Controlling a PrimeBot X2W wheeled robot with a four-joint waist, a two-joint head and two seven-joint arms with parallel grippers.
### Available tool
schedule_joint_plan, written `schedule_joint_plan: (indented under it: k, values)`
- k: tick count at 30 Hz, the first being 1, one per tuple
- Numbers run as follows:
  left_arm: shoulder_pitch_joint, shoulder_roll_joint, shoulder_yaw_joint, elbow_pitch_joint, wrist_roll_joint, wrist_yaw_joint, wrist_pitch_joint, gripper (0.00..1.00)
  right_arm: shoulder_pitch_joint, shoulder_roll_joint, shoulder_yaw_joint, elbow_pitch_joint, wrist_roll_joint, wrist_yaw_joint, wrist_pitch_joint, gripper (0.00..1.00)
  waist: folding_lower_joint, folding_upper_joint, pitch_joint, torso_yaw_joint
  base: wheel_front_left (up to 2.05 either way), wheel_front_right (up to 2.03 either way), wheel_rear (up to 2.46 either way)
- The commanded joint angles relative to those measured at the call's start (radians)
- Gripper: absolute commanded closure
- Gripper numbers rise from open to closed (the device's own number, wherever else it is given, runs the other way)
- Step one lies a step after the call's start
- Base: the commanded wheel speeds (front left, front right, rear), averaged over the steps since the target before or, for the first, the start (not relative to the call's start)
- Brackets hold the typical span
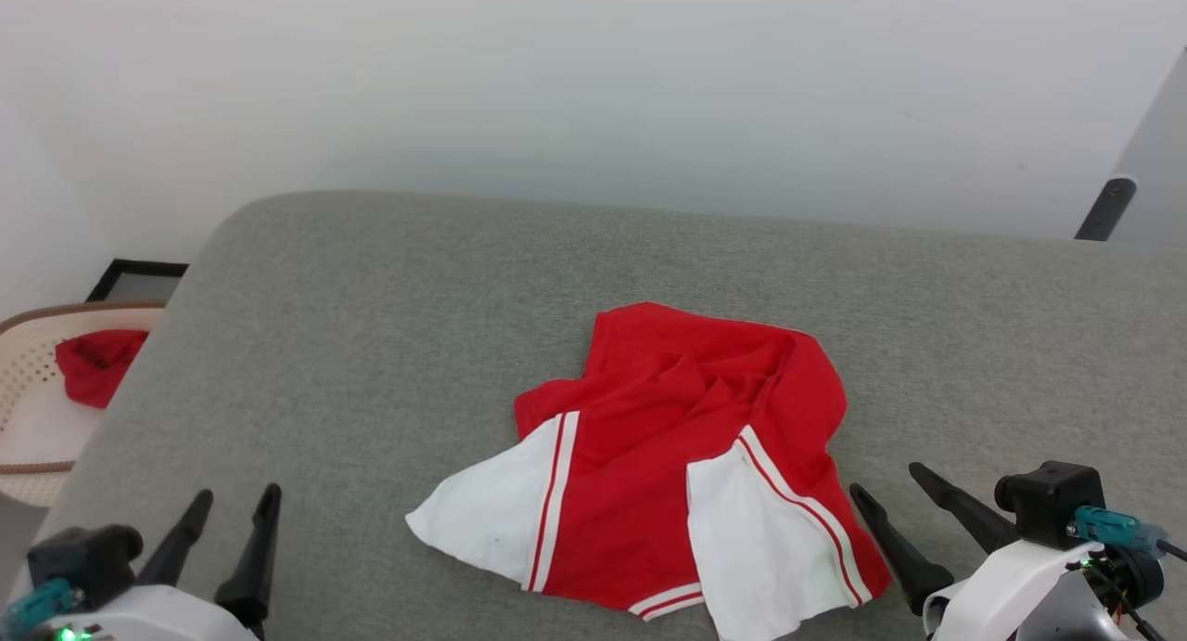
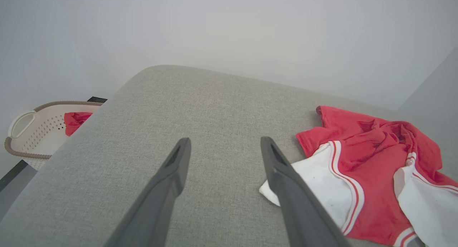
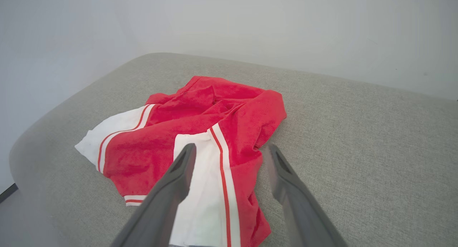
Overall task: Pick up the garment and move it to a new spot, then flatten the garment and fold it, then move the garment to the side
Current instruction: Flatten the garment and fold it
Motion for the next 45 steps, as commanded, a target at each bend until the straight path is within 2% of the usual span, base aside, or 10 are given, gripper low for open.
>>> schedule_joint_plan:
  k: [1,8,13,18,22,25,29,33,36,45]
  values:
    - [0.008,-0.007,-0.003,0.010,0.003,-0.007,-0.012,0.00,0.017,-0.004,0.002,-0.007,0.005,-0.001,0.005,0.00,0.0000,0.0000,0.000,0.009,0.00,0.00,0.00]
    - [-0.025,-0.015,-0.018,0.043,-0.001,-0.018,-0.035,0.00,0.012,-0.008,0.003,-0.021,0.004,-0.001,0.016,0.00,0.0000,0.0000,0.010,0.021,0.00,0.00,0.00]
    - [-0.059,-0.015,-0.042,0.038,-0.020,-0.032,0.002,0.00,-0.005,-0.006,0.009,-0.027,-0.005,-0.001,0.011,0.00,0.0000,0.0000,0.028,0.015,0.00,0.00,0.00]
    - [-0.130,-0.007,-0.075,0.034,-0.079,-0.039,0.135,0.00,-0.008,-0.011,0.004,-0.032,-0.009,-0.001,0.002,0.00,0.0000,0.0000,0.057,0.007,0.00,0.00,0.00]
    - [-0.206,0.010,-0.095,0.046,-0.151,-0.032,0.299,0.00,-0.027,-0.016,-0.002,-0.040,-0.012,-0.001,-0.002,0.00,0.0000,0.0000,0.093,-0.008,0.00,0.00,0.00]
    - [-0.265,0.028,-0.116,0.067,-0.204,-0.008,0.455,0.00,-0.037,-0.019,-0.001,-0.041,-0.012,-0.001,-0.005,0.00,0.0000,0.0000,0.118,-0.022,0.00,0.00,0.00]
    - [-0.329,0.045,-0.144,0.106,-0.268,0.064,0.673,0.00,-0.053,-0.021,0.003,-0.039,-0.012,-0.001,-0.013,0.00,0.0000,0.0000,0.143,-0.041,0.00,0.00,0.00]
    - [-0.390,0.039,-0.171,0.132,-0.302,0.139,0.831,0.00,-0.068,-0.026,0.008,-0.034,-0.011,-0.001,-0.018,0.00,0.0000,0.0000,0.159,-0.055,0.00,0.00,0.00]
    - [-0.432,0.031,-0.184,0.153,-0.314,0.180,0.897,0.00,-0.070,-0.027,0.013,-0.029,-0.010,-0.001,-0.020,0.00,0.0000,0.0000,0.164,-0.062,0.00,0.00,0.00]
    - [-0.498,0.026,-0.236,0.258,-0.297,0.213,0.985,0.00,-0.086,-0.036,0.022,-0.021,-0.001,-0.001,-0.012,0.00,0.0000,0.0000,0.157,-0.076,0.00,0.00,0.00]
